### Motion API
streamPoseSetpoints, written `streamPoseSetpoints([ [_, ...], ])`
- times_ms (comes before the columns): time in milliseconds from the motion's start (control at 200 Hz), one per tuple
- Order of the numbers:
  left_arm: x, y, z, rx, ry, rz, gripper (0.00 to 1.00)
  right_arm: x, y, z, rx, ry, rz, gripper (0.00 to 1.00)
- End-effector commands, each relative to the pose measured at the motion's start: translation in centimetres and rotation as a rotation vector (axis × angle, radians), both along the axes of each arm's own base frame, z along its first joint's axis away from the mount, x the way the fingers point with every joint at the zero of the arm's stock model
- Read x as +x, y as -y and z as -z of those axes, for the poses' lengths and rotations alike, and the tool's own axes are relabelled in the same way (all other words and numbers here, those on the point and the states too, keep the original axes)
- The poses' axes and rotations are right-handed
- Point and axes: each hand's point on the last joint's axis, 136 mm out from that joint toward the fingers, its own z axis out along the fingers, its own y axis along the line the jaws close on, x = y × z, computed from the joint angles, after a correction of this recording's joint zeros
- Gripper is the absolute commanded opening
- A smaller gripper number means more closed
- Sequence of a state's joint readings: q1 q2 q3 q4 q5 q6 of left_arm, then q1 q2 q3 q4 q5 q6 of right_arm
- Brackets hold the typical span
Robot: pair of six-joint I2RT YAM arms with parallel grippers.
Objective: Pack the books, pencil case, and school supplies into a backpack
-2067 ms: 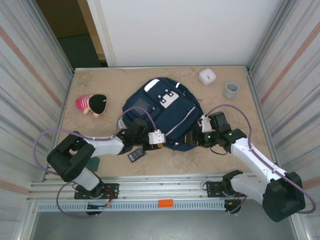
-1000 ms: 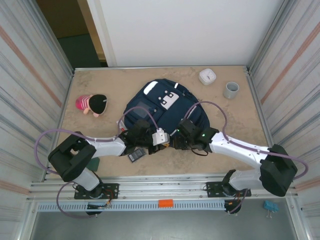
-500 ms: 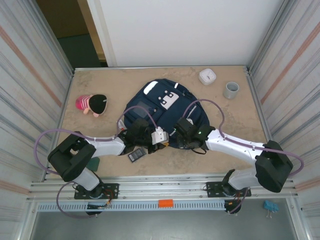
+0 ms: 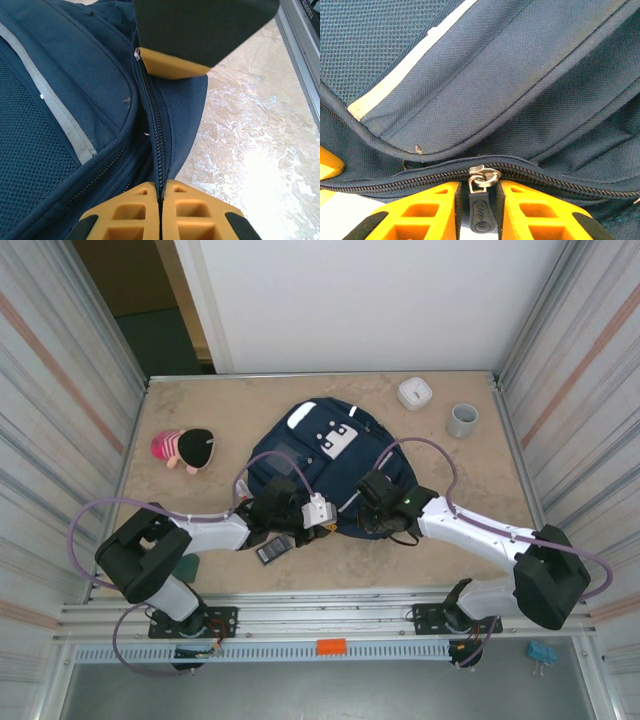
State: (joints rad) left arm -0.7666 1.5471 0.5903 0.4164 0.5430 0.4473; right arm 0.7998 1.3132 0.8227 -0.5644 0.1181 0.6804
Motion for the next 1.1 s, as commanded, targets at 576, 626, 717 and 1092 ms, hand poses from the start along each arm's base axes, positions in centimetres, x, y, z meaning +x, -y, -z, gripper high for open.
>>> streamPoseSetpoints([
  [576, 0.0, -1.2, -1.9, -0.031, 0.040, -0.019, 0.00, 0.2, 4.5, 2.1, -0.284, -0.068, -0.022, 0.23],
  [626, 0.0, -1.4, -1.9, -0.029, 0.041, -0.021, 0.00, 0.1, 4.4, 2.1, -0.267, -0.073, -0.027, 0.23],
  [717, 0.2, -1.4, -1.9, -0.027, 0.045, -0.027, 0.00, -0.3, 2.4, 2.4, -0.165, -0.107, -0.094, 0.25],
  [1092, 1.2, -1.7, -1.3, 0.003, 0.051, -0.078, 0.00, -0.1, 3.0, 2.2, -0.230, -0.142, -0.138, 0.04],
])
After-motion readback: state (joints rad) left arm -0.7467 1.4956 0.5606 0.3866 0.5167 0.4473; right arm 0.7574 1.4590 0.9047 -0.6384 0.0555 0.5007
